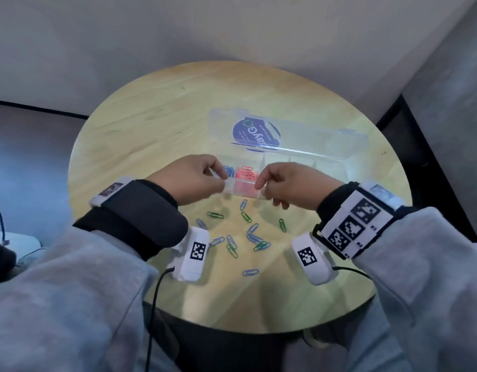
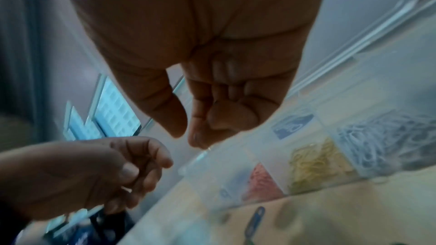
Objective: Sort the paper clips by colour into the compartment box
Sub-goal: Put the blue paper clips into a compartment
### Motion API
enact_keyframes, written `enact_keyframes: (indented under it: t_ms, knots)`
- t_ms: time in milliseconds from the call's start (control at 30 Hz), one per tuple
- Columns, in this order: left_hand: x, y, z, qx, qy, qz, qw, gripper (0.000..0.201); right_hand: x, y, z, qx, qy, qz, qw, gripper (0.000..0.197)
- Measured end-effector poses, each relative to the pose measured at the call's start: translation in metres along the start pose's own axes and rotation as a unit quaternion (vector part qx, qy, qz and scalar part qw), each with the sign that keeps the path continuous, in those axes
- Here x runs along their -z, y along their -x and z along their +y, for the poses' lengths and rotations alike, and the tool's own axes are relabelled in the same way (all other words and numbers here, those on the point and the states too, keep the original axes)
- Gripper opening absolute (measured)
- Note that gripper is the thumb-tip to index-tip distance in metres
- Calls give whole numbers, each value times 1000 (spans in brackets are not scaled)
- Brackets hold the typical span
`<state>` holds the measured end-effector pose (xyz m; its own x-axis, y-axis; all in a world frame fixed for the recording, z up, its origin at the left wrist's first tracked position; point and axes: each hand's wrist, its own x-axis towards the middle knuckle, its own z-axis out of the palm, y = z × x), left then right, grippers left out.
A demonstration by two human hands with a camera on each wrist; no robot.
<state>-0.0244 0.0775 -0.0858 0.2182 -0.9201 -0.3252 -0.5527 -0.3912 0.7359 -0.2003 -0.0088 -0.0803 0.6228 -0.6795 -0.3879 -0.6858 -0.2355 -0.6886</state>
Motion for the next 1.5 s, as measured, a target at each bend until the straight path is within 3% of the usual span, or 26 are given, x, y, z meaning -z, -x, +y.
enact_keyframes:
  t_ms: [67,133,400,733,967,1200,1400,1500]
  knots:
    - [1,6,-12,23,-132,-9,991,17,-10,3,2,10,94,-27,995,13]
    - [-2,9,-21,49,-199,-31,978,19,-18,4,3,17,170,-38,985,15]
    - [-19,9,-42,37,-269,-55,961,28,-37,3,17,-8,283,-53,958,28]
    - [-25,13,-55,25,-329,-65,942,35,-53,1,20,21,333,-66,940,42]
    - [-28,9,-56,22,-323,-65,944,19,-56,-2,27,14,321,-53,945,21]
    - [-24,8,-55,50,-328,-61,942,22,-56,-3,26,0,302,-51,952,25]
    - [-28,9,-49,58,-349,-76,932,13,-57,-5,22,-19,307,-67,949,6]
    - [-28,9,-49,60,-333,-73,938,14,-57,-4,21,-29,317,-78,945,8]
